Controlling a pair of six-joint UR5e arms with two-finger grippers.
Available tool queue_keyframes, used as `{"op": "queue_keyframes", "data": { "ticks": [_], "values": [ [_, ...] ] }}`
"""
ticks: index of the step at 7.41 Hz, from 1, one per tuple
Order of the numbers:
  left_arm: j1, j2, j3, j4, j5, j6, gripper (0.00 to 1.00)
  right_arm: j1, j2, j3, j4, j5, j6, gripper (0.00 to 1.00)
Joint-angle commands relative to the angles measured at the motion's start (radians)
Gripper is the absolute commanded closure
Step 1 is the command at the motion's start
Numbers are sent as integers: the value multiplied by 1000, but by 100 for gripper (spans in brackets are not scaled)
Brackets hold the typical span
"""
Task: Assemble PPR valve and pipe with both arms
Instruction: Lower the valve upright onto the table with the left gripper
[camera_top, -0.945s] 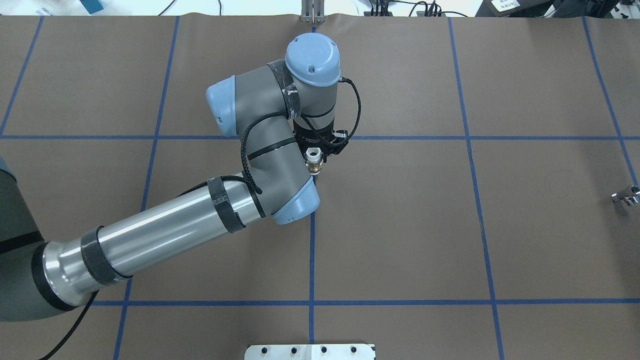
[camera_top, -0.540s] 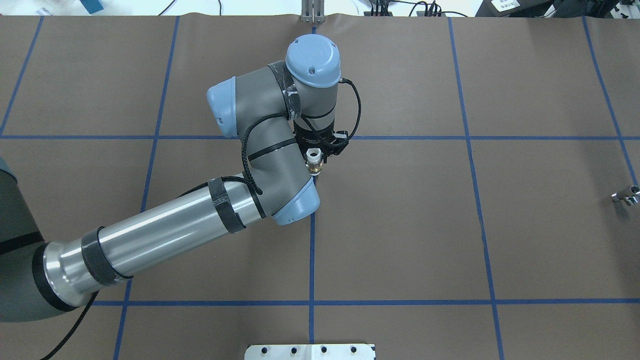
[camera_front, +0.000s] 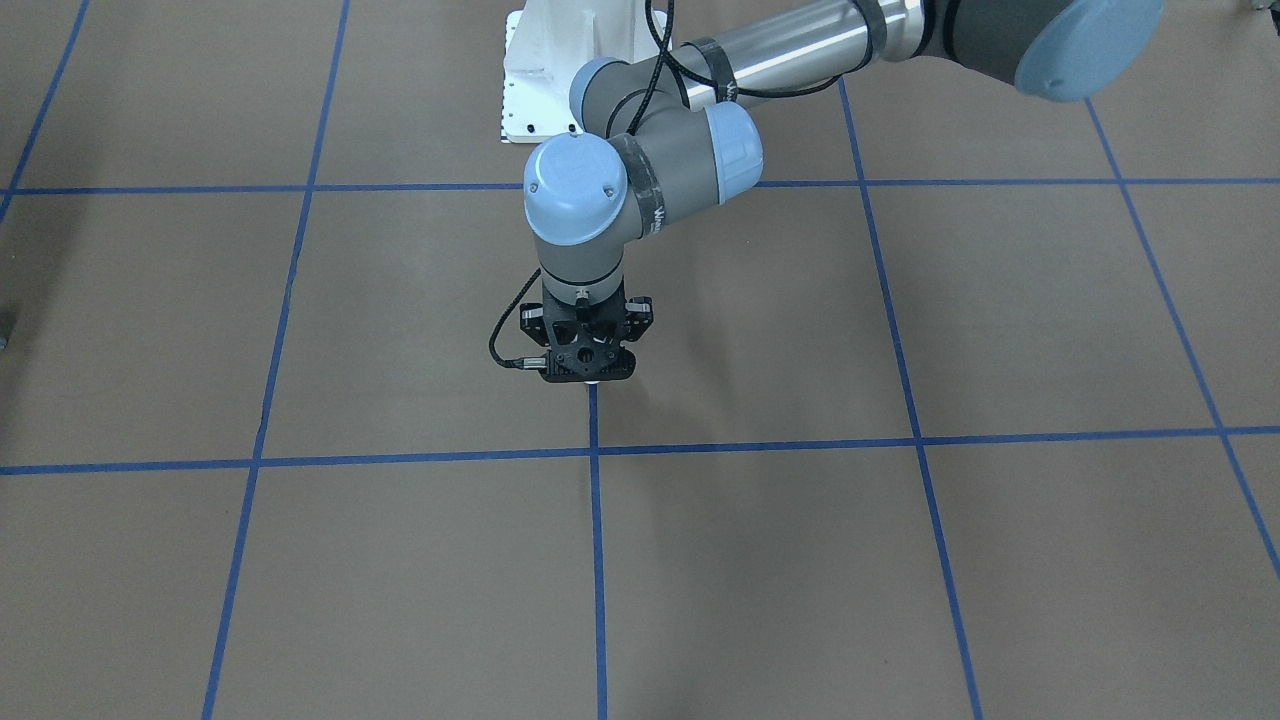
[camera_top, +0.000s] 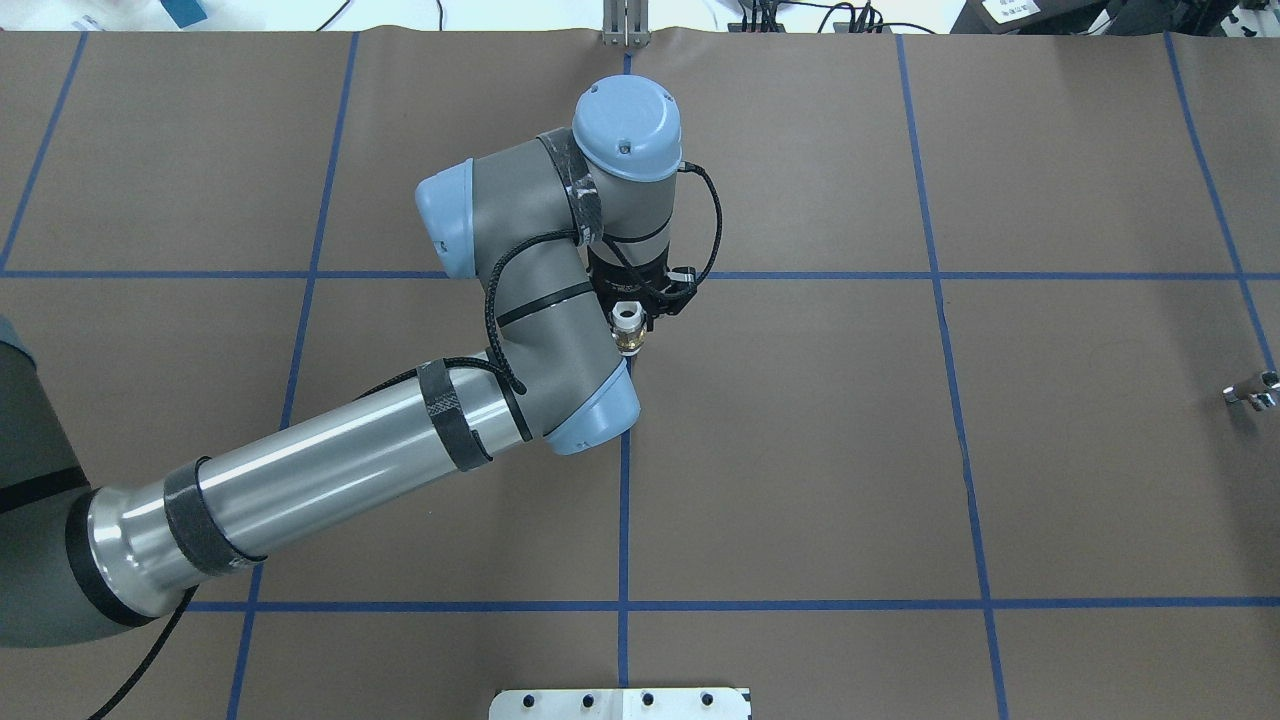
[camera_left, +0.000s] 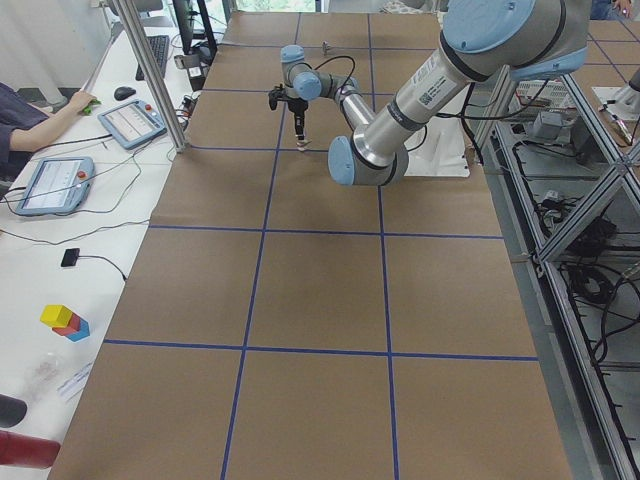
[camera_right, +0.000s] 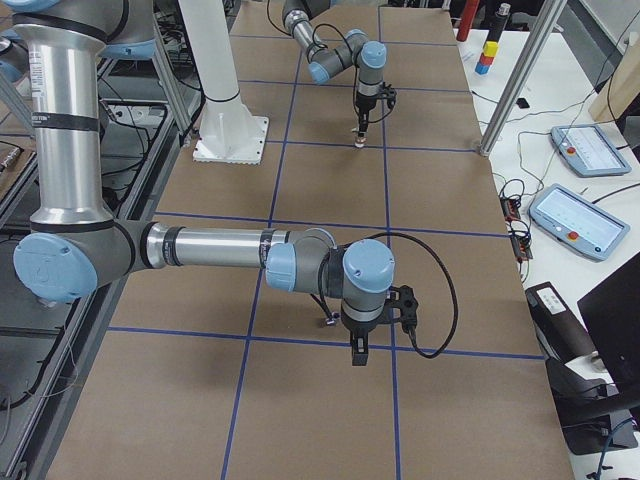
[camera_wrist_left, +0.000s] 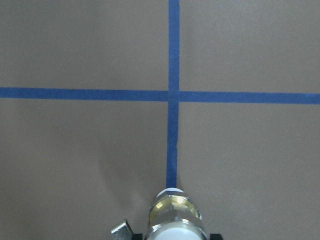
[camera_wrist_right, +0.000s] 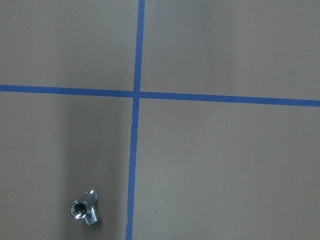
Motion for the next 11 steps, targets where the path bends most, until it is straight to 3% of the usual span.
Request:
{"op": "queue_keyframes", "data": {
  "ticks": [1, 2, 3, 4, 5, 7, 9, 10, 11],
  "values": [
    [7, 1, 0, -1, 0, 0, 100, 0, 2, -2, 0, 0, 0, 1],
    [7, 1, 0, -1, 0, -1, 82, 0, 2, -2, -1, 0, 0, 1],
    [7, 4, 0, -1, 3, 0, 44, 0, 2, -2, -1, 0, 0, 1],
    [11, 3, 0, -1, 3, -3, 30, 0, 2, -2, 0, 0, 0, 1],
    [13, 4, 0, -1, 3, -6, 25, 0, 4, -2, -1, 0, 0, 1],
    [13, 4, -3, 0, 5, -5, 1, 0, 8, 0, 2, -5, -2, 1],
    [-16, 3, -67, 16, 2, -1, 1, 0, 1, 0, 0, -5, -3, 1],
    [-57, 30, -148, 64, -3, 5, 1, 0, -1, 3, 2, -2, -5, 1],
    [-83, 106, -299, 138, -3, 56, 1, -2, -12, 9, 5, 1, -12, 1]
  ]
}}
